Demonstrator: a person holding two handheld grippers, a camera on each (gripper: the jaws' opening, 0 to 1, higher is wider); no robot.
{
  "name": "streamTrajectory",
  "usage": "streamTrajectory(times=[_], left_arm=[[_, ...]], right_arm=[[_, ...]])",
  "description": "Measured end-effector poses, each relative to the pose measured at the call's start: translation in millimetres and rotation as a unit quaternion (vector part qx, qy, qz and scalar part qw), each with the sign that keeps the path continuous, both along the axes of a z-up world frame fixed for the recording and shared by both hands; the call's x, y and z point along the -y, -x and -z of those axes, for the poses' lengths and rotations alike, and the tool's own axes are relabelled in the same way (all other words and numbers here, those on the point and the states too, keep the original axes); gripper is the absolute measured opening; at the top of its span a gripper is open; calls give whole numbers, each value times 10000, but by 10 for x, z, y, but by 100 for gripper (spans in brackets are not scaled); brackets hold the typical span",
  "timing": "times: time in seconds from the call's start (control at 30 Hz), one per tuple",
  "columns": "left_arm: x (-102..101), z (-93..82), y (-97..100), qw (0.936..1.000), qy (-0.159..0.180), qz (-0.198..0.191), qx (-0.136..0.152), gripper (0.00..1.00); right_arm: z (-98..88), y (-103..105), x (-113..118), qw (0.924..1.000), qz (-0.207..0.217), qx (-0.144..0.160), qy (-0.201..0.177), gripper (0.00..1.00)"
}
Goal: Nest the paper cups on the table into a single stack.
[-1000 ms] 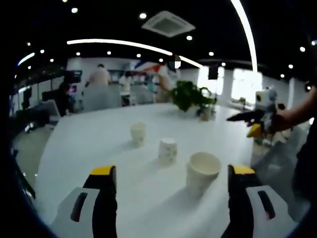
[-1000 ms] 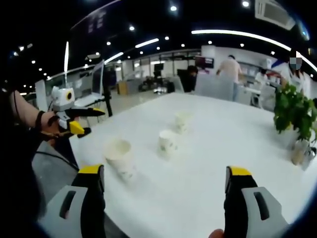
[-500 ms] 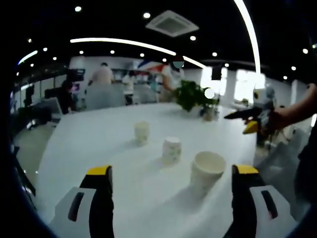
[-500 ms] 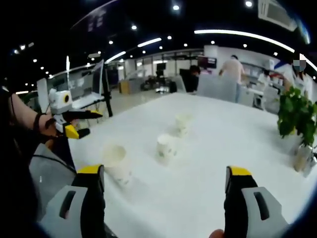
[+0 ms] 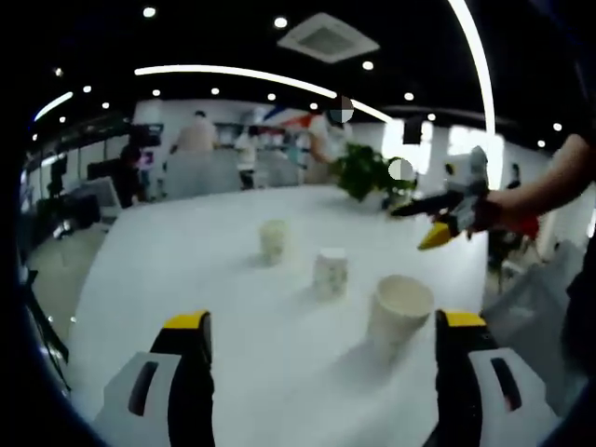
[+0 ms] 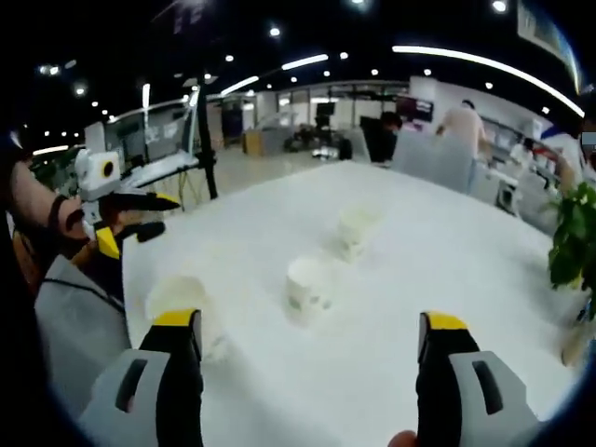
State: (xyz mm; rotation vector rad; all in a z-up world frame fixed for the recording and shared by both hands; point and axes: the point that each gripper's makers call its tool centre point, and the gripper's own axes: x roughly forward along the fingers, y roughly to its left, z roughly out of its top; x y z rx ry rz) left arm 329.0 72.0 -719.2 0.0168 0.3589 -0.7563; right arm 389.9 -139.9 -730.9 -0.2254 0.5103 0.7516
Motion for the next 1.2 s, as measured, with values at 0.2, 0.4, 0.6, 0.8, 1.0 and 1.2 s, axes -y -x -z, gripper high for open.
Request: streamTrajectory(times=[0.2, 0.4, 0.6, 0.8, 1.0, 1.2], left_arm=[[-7, 27, -30, 10000, 0, -40, -47, 97], [-33, 59, -89, 9999, 3, -127, -90, 97], [-29, 89, -133, 9997, 3, -174, -145, 96], [-45, 97, -168, 9994, 31, -318, -110, 97], [-27, 151, -102, 9994, 48, -322, -136, 96], [-35, 222, -36, 9994, -37, -255, -243, 96]], right_arm=[[127, -211, -91, 9998, -146, -122, 74, 89], [239, -454, -232, 9991, -349, -203, 146, 83], [320, -567, -385, 9977, -578, -332, 117, 78], [460, -602, -473, 9954, -860, -345, 259, 68], [585, -619, -541, 9925, -1080, -448, 357, 60], [653, -648, -601, 9910, -1169, -519, 388, 52]])
